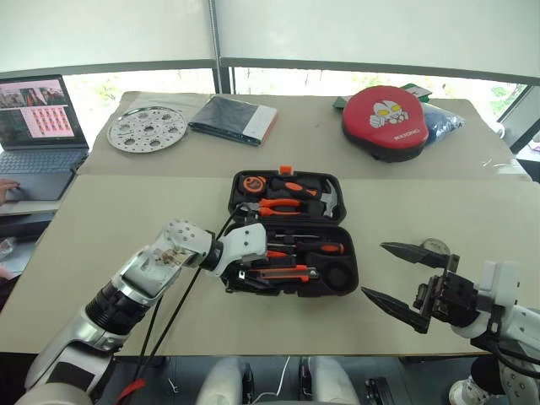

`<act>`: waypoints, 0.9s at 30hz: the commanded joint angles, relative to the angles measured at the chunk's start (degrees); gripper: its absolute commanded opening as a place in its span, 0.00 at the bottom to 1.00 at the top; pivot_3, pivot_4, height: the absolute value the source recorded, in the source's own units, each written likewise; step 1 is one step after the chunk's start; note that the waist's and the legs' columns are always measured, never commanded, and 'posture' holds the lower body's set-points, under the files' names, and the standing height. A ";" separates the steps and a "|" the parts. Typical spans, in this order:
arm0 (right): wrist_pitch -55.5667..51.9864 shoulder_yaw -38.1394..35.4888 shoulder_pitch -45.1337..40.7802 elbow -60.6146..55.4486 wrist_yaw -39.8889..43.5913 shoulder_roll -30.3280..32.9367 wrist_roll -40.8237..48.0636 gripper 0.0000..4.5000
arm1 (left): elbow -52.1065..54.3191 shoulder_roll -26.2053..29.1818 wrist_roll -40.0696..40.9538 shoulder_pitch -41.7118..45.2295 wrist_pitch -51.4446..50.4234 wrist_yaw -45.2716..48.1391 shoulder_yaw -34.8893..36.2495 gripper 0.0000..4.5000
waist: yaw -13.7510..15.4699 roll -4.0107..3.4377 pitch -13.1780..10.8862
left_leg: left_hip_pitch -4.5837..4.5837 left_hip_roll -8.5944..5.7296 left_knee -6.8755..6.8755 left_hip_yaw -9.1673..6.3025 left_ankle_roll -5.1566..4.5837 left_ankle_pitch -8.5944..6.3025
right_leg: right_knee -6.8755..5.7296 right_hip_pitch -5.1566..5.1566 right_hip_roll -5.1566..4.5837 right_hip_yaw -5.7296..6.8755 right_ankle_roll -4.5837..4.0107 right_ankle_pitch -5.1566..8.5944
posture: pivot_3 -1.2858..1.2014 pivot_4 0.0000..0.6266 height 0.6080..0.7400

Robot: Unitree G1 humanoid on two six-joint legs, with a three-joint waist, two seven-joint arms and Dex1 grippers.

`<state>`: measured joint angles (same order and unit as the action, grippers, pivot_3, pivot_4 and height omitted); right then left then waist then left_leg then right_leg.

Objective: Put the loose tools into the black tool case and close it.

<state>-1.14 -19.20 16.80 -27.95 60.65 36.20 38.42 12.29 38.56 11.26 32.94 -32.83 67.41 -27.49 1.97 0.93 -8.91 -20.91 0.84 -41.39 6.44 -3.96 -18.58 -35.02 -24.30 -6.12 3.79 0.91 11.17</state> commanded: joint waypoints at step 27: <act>0.82 -0.04 -1.35 0.08 -0.83 -1.14 -0.54 1.00 | -10.88 -8.92 5.93 -6.08 20.04 4.14 11.75 0.01 | 0.20 -0.04 0.01 | -0.18 0.01 -0.29 -0.04 -0.09 -0.05 | -0.03 -0.04 -0.04 0.07 0.05 -0.04 | 0.52 0.24 1.00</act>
<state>-1.14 -18.72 15.24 -26.96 59.84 35.27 37.30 -0.68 30.04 18.16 26.81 -13.21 72.48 -14.88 2.17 0.88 -8.90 -21.09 0.85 -41.69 6.40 -4.06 -18.64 -35.05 -24.35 -6.16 3.85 0.96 11.13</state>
